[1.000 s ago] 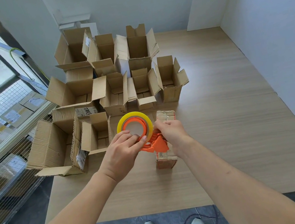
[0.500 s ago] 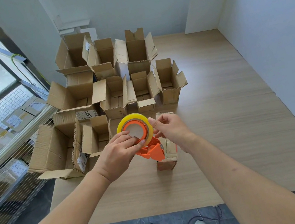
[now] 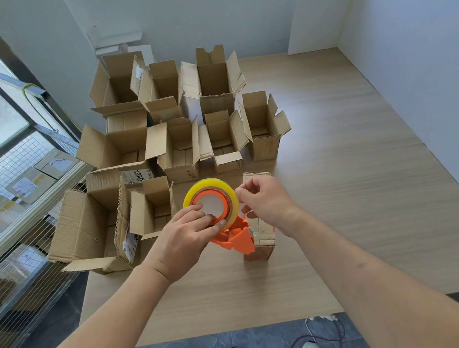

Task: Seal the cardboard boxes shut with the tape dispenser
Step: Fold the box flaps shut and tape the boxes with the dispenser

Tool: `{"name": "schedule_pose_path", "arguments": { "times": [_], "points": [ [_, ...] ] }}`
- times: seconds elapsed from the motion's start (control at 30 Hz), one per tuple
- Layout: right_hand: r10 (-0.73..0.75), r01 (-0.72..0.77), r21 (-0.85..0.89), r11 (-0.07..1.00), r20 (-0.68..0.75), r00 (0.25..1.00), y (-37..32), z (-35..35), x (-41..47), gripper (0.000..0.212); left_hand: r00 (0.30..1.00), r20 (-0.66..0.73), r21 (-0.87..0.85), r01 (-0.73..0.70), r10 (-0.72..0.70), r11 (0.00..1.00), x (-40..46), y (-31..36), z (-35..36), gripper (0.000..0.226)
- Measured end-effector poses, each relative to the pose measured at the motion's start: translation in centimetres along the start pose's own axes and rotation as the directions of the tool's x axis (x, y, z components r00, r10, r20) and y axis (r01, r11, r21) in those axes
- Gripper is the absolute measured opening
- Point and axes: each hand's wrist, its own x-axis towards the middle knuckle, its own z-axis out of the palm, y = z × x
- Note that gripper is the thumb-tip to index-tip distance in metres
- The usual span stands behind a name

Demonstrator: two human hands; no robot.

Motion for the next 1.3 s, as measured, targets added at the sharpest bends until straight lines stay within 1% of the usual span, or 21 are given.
{"name": "schedule_pose_path", "arguments": {
  "times": [0.1,0.17,0.23,0.3,0.37,0.47,0.53,0.57,0.67,0.8,0.87,0.9,0.93,1.0,1.07,1.13,1.17,1.23,1.3],
  "points": [
    [0.066,-0.064,-0.021,0.998,0.067,0.996,-0.1,0.2,-0.1,0.021,1.0,-0.001,-0.012,-0.005,0.005,1.0,-0.2,0.2,-0.1,0.033],
    [0.117,-0.119,0.022,0.993,0.088,0.989,-0.1,0.2,-0.3,0.024,1.0,0.006,-0.029,0.02,-0.02,0.999,-0.2,0.5,-0.2,0.037],
    [0.164,-0.175,0.112,0.978,0.095,0.982,-0.1,0.4,-0.5,0.027,0.999,0.009,-0.046,0.041,-0.041,0.998,0.0,0.9,-0.3,0.04],
    [0.222,-0.231,0.215,0.949,0.067,0.973,0.2,0.5,-0.4,0.029,0.998,0.003,-0.063,0.056,-0.056,0.996,0.2,1.2,-0.3,0.04],
    [0.282,-0.276,0.29,0.916,0.022,0.959,0.4,0.3,-0.4,0.026,0.996,-0.017,-0.079,0.084,-0.086,0.993,0.1,1.3,-0.4,0.041],
    [0.285,-0.265,0.34,0.902,-0.008,0.958,0.8,-0.4,-0.8,0.022,0.991,-0.03,-0.103,0.13,-0.134,0.986,-0.1,1.3,-0.5,0.044],
    [0.221,-0.199,0.312,0.929,-0.039,0.974,1.0,-0.8,-1.3,0.009,0.99,-0.037,-0.103,0.134,-0.139,0.986,-0.1,1.4,-0.6,0.047],
    [0.176,-0.152,0.308,0.939,-0.05,0.983,1.1,-0.9,-1.6,0.008,0.989,-0.043,-0.116,0.139,-0.144,0.984,-0.1,1.4,-0.6,0.048],
    [0.044,-0.029,0.282,0.959,-0.048,0.998,1.3,-1.4,-1.8,0.011,0.986,-0.039,-0.149,0.153,-0.16,0.977,-0.2,1.1,-1.0,0.05],
    [-0.034,0.036,0.23,0.972,-0.014,0.999,1.3,-1.7,-2.0,0.028,0.989,-0.014,-0.15,0.142,-0.146,0.978,-0.1,0.8,-1.3,0.052],
    [-0.072,0.069,0.219,0.973,0.01,0.997,1.5,-1.9,-2.0,0.026,0.989,-0.018,-0.16,0.14,-0.145,0.977,-0.2,0.7,-1.2,0.052],
    [-0.106,0.102,0.168,0.981,0.016,0.994,1.6,-2.1,-2.0,0.021,0.988,-0.015,-0.173,0.149,-0.153,0.974,-0.2,0.6,-1.3,0.051],
    [-0.157,0.155,0.08,0.985,0.02,0.987,1.9,-2.2,-1.9,0.016,0.987,-0.009,-0.185,0.159,-0.163,0.97,-0.3,0.5,-1.3,0.051],
    [-0.26,0.261,-0.099,0.96,0.022,0.965,2.5,-2.4,-1.7,0.018,0.986,0.008,-0.204,0.165,-0.167,0.965,-0.2,0.5,-1.4,0.051],
    [-0.328,0.315,-0.198,0.928,-0.037,0.944,2.9,-2.3,-1.5,0.018,0.988,0.038,-0.226,0.153,-0.148,0.962,0.1,0.7,-1.6,0.05],
    [-0.392,0.356,-0.263,0.897,-0.099,0.914,3.3,-2.1,-1.2,0.014,0.988,0.075,-0.255,0.153,-0.139,0.955,0.3,0.9,-1.5,0.05],
    [-0.424,0.382,-0.284,0.879,-0.105,0.899,3.5,-2.1,-1.1,0.012,0.986,0.09,-0.276,0.163,-0.143,0.947,0.4,0.9,-1.5,0.05],
    [-0.483,0.442,-0.308,0.843,-0.068,0.873,4.0,-2.2,-1.1,0.006,0.98,0.119,-0.323,0.19,-0.159,0.927,0.4,1.0,-1.5,0.05],
    [-0.503,0.468,-0.334,0.818,-0.02,0.864,4.6,-2.4,-1.5,0.008,0.974,0.155,-0.363,0.209,-0.163,0.908,0.4,1.3,-1.7,0.053]
  ]
}}
